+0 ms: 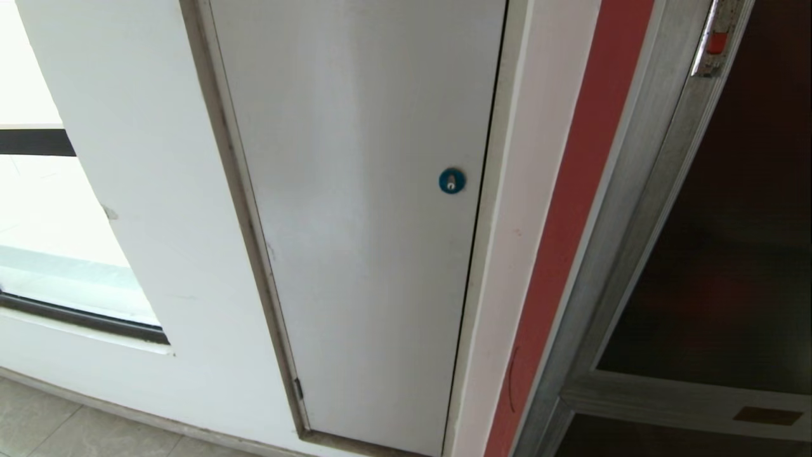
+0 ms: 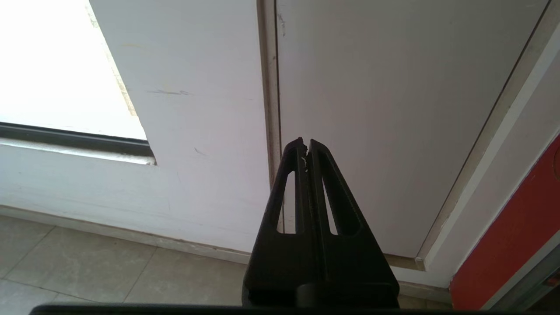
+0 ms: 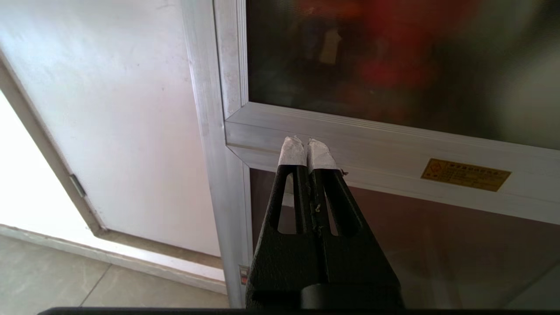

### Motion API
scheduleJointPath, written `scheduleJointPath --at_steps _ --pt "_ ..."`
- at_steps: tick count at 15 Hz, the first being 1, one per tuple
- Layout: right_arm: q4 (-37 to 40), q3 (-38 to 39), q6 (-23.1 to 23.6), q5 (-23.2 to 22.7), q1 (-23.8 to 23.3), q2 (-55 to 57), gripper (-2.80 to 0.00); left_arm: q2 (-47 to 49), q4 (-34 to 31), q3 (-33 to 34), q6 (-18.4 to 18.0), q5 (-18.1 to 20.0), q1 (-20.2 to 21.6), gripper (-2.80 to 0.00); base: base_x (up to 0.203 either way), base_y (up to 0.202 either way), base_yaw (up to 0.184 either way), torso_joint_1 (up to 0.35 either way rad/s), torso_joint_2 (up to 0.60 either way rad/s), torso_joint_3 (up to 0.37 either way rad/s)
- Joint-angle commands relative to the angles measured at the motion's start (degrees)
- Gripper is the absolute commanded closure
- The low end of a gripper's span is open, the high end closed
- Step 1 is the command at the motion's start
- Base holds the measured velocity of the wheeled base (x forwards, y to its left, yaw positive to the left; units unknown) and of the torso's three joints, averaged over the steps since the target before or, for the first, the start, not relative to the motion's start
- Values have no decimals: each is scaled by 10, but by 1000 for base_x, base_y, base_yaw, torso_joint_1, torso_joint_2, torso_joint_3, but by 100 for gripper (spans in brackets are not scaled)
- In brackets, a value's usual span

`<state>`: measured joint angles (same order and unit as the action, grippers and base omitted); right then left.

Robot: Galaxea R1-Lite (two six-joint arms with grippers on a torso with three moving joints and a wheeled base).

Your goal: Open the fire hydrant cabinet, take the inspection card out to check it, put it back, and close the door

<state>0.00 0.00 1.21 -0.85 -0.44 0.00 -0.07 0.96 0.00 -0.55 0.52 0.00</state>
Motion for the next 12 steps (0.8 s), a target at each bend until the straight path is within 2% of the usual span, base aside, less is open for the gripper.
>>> scheduleJointPath --at_steps 1,12 --pt "0 0 0 0 0 -1 0 1 0 4 0 0 0 0 0 0 0 0 0 0" --pt "0 0 -1 0 0 -1 0 1 0 4 0 0 0 0 0 0 0 0 0 0"
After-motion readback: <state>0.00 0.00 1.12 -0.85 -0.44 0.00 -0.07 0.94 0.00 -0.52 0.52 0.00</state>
